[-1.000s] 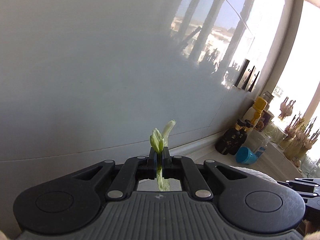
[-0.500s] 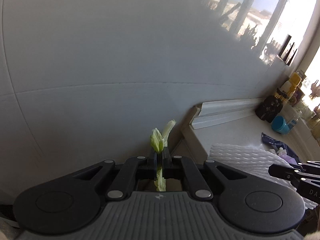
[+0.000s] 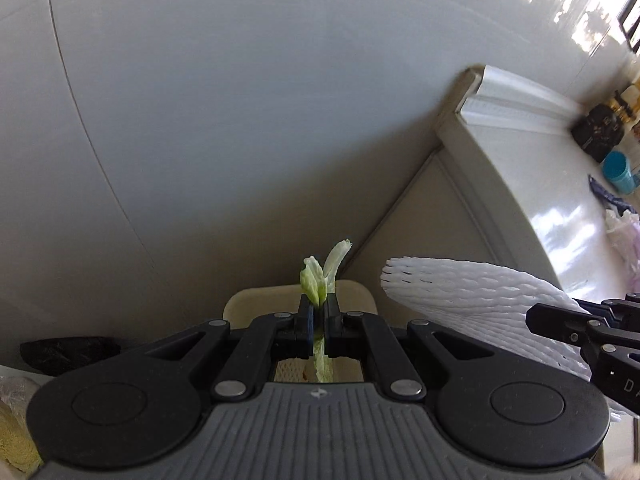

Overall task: Collect trash
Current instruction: 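Carry the cabbage leaf and foam net down over the trash bin, then open both tools to drop the leaf and foam net into the bin, then raise both tools away from the bin toward the counter, then grasp the purple glove with the left tool while the right tool grasps the cabbage leaf, then carry the purple glove and cabbage leaf down over the cream bin, then open both tools to drop the glove and leaf into the bin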

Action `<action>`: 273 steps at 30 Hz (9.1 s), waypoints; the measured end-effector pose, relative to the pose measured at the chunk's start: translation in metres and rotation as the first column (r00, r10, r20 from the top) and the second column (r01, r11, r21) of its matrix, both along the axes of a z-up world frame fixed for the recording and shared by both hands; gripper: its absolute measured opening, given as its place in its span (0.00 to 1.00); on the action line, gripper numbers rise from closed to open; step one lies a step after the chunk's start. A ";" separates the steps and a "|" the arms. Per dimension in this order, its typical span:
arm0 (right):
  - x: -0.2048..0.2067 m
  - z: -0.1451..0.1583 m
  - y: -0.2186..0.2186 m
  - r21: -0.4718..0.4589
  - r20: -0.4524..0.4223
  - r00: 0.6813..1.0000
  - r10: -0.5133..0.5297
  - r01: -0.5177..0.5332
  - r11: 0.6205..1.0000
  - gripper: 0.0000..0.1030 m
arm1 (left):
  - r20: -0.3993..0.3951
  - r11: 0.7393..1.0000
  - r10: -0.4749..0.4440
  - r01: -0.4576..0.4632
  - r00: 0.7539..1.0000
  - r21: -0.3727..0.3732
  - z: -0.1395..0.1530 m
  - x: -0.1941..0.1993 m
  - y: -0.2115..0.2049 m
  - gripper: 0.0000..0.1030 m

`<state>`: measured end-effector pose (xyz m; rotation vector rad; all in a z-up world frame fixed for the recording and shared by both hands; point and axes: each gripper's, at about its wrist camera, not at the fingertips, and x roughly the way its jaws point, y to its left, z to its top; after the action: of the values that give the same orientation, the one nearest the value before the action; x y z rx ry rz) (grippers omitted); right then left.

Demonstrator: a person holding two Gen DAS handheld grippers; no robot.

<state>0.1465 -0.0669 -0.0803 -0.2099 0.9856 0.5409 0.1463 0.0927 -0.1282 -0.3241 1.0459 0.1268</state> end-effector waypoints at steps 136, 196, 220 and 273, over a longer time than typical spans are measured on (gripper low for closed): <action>0.011 -0.011 -0.360 -0.068 0.194 0.908 -0.370 0.389 0.919 0.91 | 0.194 0.799 -0.530 0.563 0.825 -0.210 0.057 0.088 -0.333 0.62; -0.009 0.096 -0.298 0.075 0.362 0.812 -0.457 0.464 0.883 0.03 | 0.417 0.853 -0.344 0.466 0.841 -0.236 0.145 0.020 -0.191 0.00; -0.003 0.108 -0.132 0.097 0.323 0.933 -0.158 0.133 0.986 0.03 | 0.353 0.959 -0.094 0.179 0.931 -0.219 0.131 -0.036 -0.055 0.00; 0.054 -0.157 0.060 0.002 -0.366 0.929 -0.063 0.068 0.998 0.13 | -0.260 0.999 -0.034 0.031 0.965 -0.017 -0.115 -0.026 -0.004 0.06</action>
<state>0.2008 -0.0073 -0.2377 -0.0616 1.3464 0.5363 0.1199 0.0884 -0.2435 -0.3069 1.3132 0.1355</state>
